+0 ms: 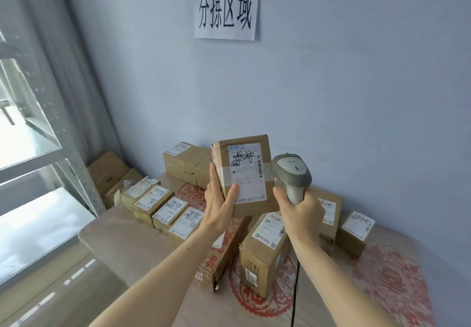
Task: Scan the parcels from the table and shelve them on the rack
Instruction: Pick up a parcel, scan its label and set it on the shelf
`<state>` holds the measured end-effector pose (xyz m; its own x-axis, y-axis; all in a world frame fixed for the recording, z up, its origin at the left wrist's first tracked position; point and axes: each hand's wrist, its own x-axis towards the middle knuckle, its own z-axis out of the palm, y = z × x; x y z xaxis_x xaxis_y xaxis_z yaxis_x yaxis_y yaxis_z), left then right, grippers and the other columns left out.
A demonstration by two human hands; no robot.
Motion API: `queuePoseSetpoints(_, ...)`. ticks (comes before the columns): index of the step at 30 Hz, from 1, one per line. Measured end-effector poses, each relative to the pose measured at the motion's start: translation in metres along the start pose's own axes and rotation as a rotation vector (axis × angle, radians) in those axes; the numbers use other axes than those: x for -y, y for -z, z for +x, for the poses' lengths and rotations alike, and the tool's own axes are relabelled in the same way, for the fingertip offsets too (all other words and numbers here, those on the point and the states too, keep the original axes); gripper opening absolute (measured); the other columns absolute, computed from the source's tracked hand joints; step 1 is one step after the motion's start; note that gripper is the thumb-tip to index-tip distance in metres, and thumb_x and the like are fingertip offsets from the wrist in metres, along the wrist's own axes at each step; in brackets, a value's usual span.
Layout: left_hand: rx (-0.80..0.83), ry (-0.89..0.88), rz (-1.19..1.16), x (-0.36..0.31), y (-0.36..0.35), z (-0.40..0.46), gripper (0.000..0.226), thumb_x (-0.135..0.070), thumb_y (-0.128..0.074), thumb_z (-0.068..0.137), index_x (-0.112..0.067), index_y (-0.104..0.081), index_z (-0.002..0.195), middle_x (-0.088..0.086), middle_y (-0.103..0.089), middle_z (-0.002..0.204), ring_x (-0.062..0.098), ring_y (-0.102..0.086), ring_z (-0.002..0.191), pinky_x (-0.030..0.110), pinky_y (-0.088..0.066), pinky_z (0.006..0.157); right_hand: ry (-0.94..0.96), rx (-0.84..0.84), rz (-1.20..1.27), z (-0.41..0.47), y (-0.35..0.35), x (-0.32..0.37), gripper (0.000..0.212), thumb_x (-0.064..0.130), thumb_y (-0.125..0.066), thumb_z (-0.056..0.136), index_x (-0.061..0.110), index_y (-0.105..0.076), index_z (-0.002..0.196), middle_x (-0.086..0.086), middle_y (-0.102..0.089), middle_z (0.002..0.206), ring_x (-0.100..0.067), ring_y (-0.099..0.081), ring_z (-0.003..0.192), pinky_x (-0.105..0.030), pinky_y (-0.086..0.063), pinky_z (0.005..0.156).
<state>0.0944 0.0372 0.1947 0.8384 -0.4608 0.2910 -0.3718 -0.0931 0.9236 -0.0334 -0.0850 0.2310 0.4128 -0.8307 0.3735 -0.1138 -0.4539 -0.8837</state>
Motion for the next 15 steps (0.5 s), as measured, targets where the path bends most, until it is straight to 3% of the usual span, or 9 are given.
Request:
queuePoseSetpoints(4,-0.137,-0.018,-0.025,0.018,0.059,0.008,0.091,-0.081,-0.048,0.084,-0.058,0.008,0.152,-0.015,-0.025,0.160,0.023,-0.025,0.148,0.065,-0.026,0.115,0.043,0.155,0.076,-0.011,-0.047,0.026,0.022,0.032,-0.079,0.084,0.016,-0.065,0.089,0.012,-0.063,0.070,-0.006,-0.061,0.066,-0.020,-0.039,0.056)
queuePoseSetpoints(9,-0.272,-0.036,-0.010,0.029,0.143,0.008,0.087,-0.078,-0.054,0.084,-0.070,0.010,0.143,-0.013,-0.023,0.163,0.022,-0.029,0.148,0.062,-0.031,0.115,0.097,0.280,0.146,-0.031,-0.113,0.070,0.023,0.034,-0.078,0.085,0.017,-0.064,0.091,0.013,-0.063,0.072,-0.003,-0.060,0.068,-0.020,-0.043,0.057)
queuePoseSetpoints(11,-0.326,-0.035,-0.022,0.033,0.180,0.006,0.086,-0.078,-0.056,0.083,-0.073,0.009,0.140,-0.014,-0.024,0.162,0.021,-0.030,0.148,0.062,-0.031,0.115,0.130,0.321,0.166,-0.043,-0.143,0.092,0.026,0.037,-0.077,0.085,0.016,-0.063,0.091,0.007,-0.065,0.072,-0.012,-0.062,0.067,-0.026,-0.047,0.059)
queuePoseSetpoints(15,-0.425,-0.047,-0.025,0.039,0.264,0.007,0.091,-0.074,-0.059,0.084,-0.059,0.000,0.152,-0.006,-0.034,0.159,0.030,-0.035,0.145,0.066,-0.034,0.110,0.168,0.419,0.192,-0.076,-0.205,0.142,0.025,0.034,-0.078,0.084,0.015,-0.064,0.091,0.006,-0.064,0.074,-0.009,-0.060,0.066,-0.024,-0.041,0.056)
